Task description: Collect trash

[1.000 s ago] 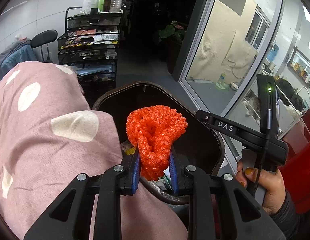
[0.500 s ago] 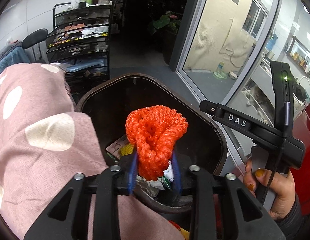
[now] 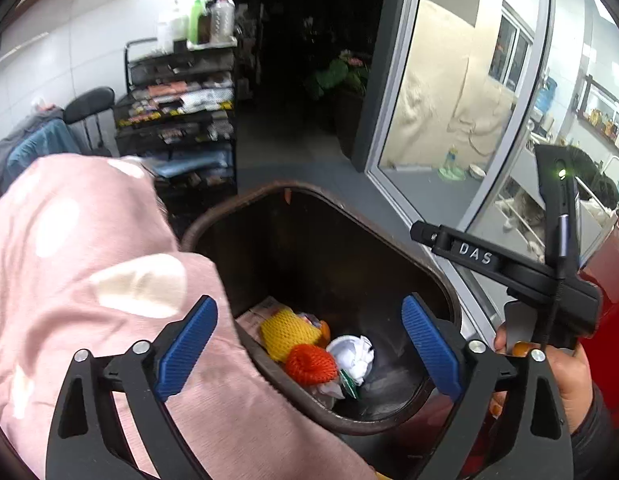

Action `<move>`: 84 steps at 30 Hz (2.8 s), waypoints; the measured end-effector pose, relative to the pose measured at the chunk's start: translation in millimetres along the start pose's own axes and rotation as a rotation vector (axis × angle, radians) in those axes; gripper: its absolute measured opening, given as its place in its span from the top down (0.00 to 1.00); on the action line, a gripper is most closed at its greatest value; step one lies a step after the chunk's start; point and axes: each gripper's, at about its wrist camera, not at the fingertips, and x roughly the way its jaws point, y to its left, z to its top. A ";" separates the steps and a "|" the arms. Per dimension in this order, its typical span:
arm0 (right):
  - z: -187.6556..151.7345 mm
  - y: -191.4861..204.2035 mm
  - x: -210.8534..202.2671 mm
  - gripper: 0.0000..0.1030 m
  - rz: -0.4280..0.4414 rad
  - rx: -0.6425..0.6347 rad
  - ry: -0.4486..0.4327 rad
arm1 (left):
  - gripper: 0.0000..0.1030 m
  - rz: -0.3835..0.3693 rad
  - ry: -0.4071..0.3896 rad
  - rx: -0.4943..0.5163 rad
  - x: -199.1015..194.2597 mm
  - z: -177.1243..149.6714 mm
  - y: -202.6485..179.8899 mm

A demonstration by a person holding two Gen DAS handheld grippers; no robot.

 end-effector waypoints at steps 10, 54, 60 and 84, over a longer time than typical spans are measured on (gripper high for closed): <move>-6.4 28.6 -19.9 0.18 0.068 -0.071 -0.044 | 0.05 0.069 -0.129 -0.133 -57.4 -12.0 37.0; -130.3 180.1 -144.5 0.05 0.443 -0.578 -0.271 | 0.05 0.560 -0.427 -0.357 -211.0 -113.1 102.7; -129.7 178.9 -145.9 0.05 0.444 -0.576 -0.278 | 0.05 0.561 -0.444 -0.357 -213.1 -114.0 102.5; -129.7 178.2 -146.1 0.05 0.446 -0.572 -0.278 | 0.05 0.558 -0.461 -0.359 -216.5 -117.7 100.5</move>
